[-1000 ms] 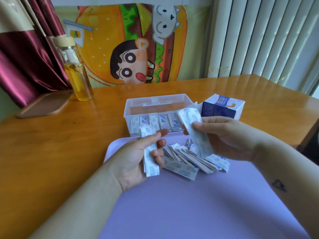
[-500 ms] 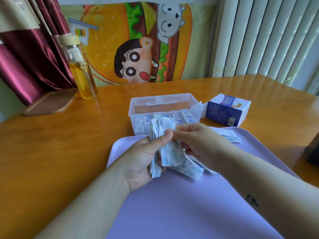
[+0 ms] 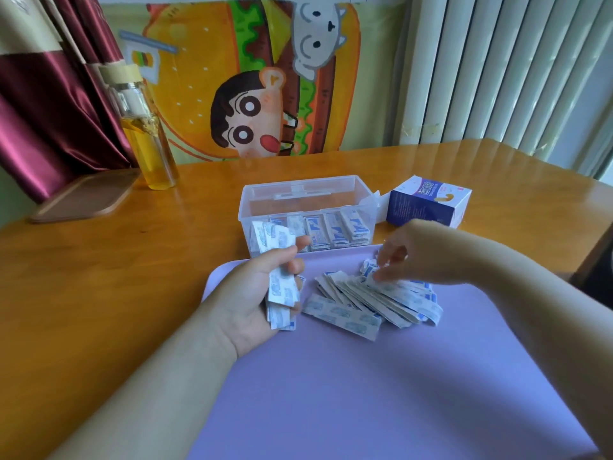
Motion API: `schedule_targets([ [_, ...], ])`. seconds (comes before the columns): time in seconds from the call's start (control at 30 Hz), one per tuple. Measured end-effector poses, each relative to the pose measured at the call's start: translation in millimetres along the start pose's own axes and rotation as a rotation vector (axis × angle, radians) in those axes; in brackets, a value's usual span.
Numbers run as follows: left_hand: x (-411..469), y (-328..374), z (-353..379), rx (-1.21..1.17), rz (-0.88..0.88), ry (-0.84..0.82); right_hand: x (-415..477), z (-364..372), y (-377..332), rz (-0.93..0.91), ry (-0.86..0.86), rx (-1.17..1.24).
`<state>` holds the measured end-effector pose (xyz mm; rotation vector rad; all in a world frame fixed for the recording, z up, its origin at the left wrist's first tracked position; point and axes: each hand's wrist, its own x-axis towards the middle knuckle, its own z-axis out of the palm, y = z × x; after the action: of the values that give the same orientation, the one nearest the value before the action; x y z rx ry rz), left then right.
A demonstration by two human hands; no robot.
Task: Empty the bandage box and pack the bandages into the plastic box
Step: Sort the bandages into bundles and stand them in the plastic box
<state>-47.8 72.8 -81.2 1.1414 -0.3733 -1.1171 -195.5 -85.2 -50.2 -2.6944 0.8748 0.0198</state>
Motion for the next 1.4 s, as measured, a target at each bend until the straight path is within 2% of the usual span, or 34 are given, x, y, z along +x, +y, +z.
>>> schedule_targets([
  [0.1,1.5,1.3,-0.8,-0.144,-0.05,0.045,-0.4,7.4,6.4,0.027,-0.134,-0.029],
  [0.2,0.6,2.5,0.5,-0.279,-0.058,0.1,2.8,8.6,9.6,0.008,-0.123,0.032],
  [0.3,-0.9,3.3,2.5,-0.346,-0.062,0.076,4.9,8.4,16.0,0.018,-0.117,0.068],
  [0.37,-0.8,3.8,2.8,-0.345,-0.066,0.056,5.2,4.9,20.7,0.034,-0.076,0.115],
  [0.5,1.8,3.9,-0.7,-0.326,-0.073,0.031,7.6,-8.2,24.9,0.08,0.104,0.437],
  [0.63,2.7,3.4,-1.5,-0.299,-0.063,0.017,9.4,-5.4,9.8,0.02,0.135,0.555],
  [0.7,2.7,3.5,-1.6,-0.311,-0.062,0.02,6.9,-1.6,-4.2,-0.03,0.072,0.511],
  [0.83,3.8,2.3,-2.5,-0.318,-0.056,0.025,2.0,15.9,-34.5,-0.132,-0.093,0.246],
  [0.97,6.3,0.7,-3.7,-0.32,-0.021,0.034,4.6,32.5,-49.8,-0.186,-0.108,0.082],
  [1.1,6.2,1.1,-3.3,-0.303,0.002,0.062,8.4,33.4,-52.0,-0.201,-0.135,0.093],
  [1.23,4.8,1.2,-2.0,-0.279,-0.025,0.108,8.2,11.6,-41.2,-0.151,-0.025,0.28],
  [1.3,5.9,-0.8,-4.1,-0.259,-0.043,0.099,8.9,1.2,-40.1,-0.174,0.034,0.583],
  [1.37,6.1,-2.3,-3.8,-0.263,-0.079,0.038,9.5,-0.9,-45.9,-0.225,-0.003,0.914],
  [1.4,5.1,-2.4,-2.8,-0.27,-0.099,-0.005,10.1,2.3,-50.4,-0.248,-0.032,0.993],
])
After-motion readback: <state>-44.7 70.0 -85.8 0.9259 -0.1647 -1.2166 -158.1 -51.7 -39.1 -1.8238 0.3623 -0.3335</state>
